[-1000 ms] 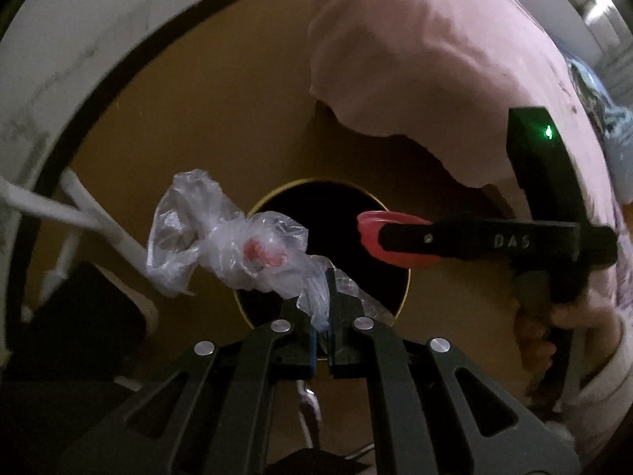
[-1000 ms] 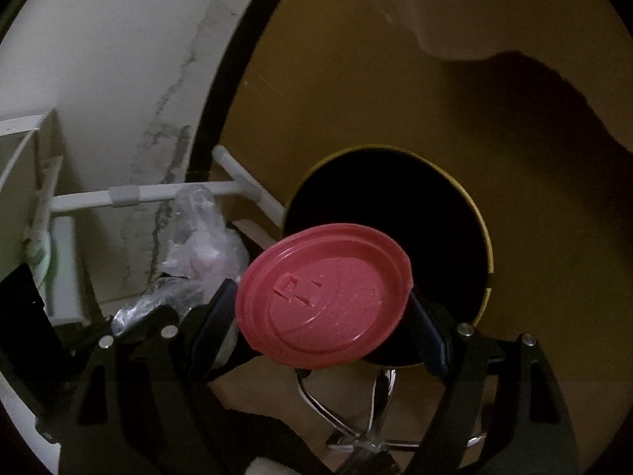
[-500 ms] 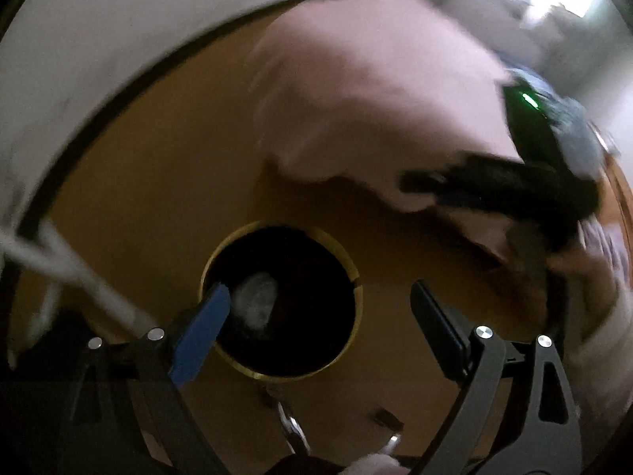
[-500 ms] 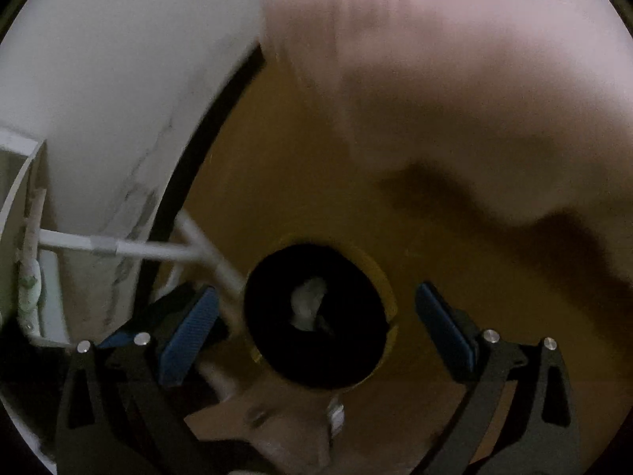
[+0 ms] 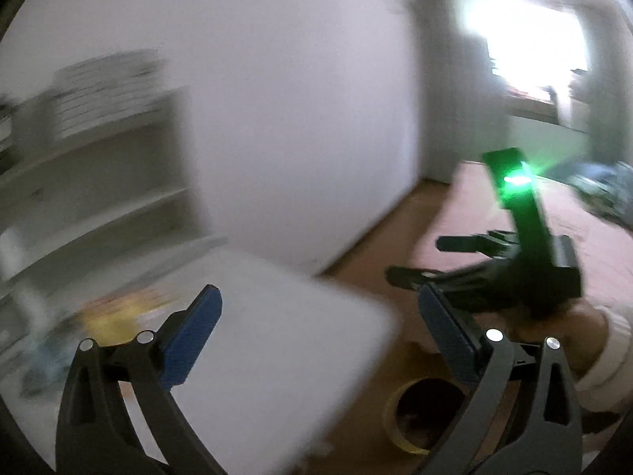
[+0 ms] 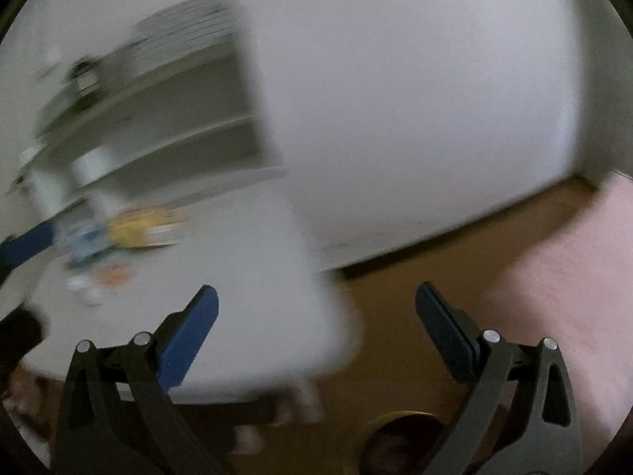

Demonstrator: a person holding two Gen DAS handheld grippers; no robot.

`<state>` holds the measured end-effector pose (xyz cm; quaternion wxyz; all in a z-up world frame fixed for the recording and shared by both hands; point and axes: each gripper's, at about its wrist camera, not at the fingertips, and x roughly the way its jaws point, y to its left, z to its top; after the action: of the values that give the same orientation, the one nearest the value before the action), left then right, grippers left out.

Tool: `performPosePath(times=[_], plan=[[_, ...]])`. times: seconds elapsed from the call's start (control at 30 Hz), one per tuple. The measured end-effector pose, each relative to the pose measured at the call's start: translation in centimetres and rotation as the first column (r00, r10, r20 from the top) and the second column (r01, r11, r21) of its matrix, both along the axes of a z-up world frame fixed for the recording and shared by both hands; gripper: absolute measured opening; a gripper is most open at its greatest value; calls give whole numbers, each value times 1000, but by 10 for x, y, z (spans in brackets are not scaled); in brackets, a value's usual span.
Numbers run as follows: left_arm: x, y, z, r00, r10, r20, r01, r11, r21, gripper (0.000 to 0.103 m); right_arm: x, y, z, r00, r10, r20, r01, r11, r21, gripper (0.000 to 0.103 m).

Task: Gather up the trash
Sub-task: 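Move both tools back over the desk toward the remaining trash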

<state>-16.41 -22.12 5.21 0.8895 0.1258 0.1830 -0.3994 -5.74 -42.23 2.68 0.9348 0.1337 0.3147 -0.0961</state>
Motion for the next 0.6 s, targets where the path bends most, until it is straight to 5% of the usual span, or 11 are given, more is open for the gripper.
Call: performPosePath(times=[0.07, 0.17, 0.3, 0.37, 0.6], plan=[[26, 46, -6, 994, 107, -24, -106, 994, 23, 96, 33, 41, -6, 990, 139, 2, -139, 990, 28, 96], [74, 128, -27, 949, 295, -114, -286, 954, 90, 96, 78, 110, -18, 941, 338, -10, -338, 941, 27, 96], [122, 217, -59, 838, 458, -297, -446, 888, 111, 96, 146, 190, -39, 875, 474, -95, -476, 879, 7, 96], [142, 240, -70, 799, 473, -372, -471, 876, 102, 96, 161, 208, -42, 859, 494, -136, -502, 864, -35, 95], [179, 238, -98, 816, 432, -385, -362, 900, 242, 96, 189, 216, -63, 846, 488, -216, -499, 867, 5, 75]])
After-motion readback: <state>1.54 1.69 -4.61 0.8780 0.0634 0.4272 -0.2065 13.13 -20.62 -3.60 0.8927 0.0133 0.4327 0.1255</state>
